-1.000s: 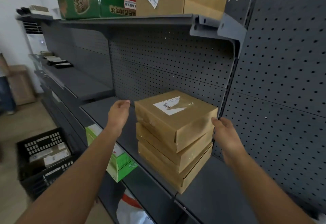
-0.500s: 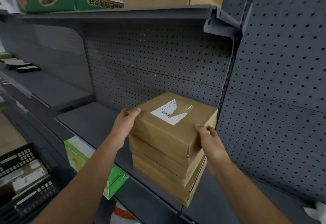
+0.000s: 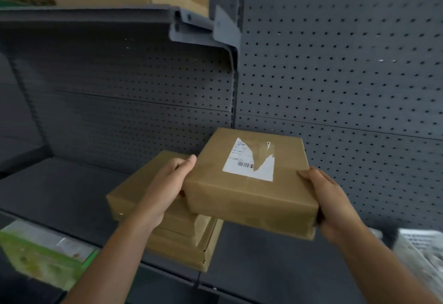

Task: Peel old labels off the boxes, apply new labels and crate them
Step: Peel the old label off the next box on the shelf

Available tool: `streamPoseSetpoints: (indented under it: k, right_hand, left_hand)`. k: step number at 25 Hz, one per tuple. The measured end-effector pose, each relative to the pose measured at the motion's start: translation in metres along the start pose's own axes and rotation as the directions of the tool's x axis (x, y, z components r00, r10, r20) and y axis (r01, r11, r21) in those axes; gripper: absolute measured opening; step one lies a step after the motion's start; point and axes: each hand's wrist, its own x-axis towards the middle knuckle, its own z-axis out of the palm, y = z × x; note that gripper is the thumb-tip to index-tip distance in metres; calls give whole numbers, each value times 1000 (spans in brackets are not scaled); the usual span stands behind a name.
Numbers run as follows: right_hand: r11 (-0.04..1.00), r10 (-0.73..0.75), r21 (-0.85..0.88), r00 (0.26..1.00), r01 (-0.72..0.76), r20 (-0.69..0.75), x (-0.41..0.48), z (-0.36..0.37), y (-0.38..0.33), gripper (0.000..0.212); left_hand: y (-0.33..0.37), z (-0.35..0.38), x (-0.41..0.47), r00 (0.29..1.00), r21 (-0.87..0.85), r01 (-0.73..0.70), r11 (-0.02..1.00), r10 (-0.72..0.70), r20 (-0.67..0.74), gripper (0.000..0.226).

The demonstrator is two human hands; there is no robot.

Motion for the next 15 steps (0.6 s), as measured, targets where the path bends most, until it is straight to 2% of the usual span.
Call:
streamPoseSetpoints:
  k: [5, 10, 15]
  right_hand:
    - [1000, 4, 24, 997, -2, -78, -11, -81, 6, 24]
    - [999, 49, 17, 988, -47, -149, -11, -133, 41, 25]
    - [992, 124, 49, 981, -118, -147, -8, -150, 81, 22]
  left_hand:
    - [3, 75, -12, 982, 21, -34, 999, 30, 187, 34]
    - [-23, 132, -15, 975, 40, -11, 999, 2, 224, 28]
    - [-59, 162, -15, 962, 68, 17, 998, -35, 270, 23]
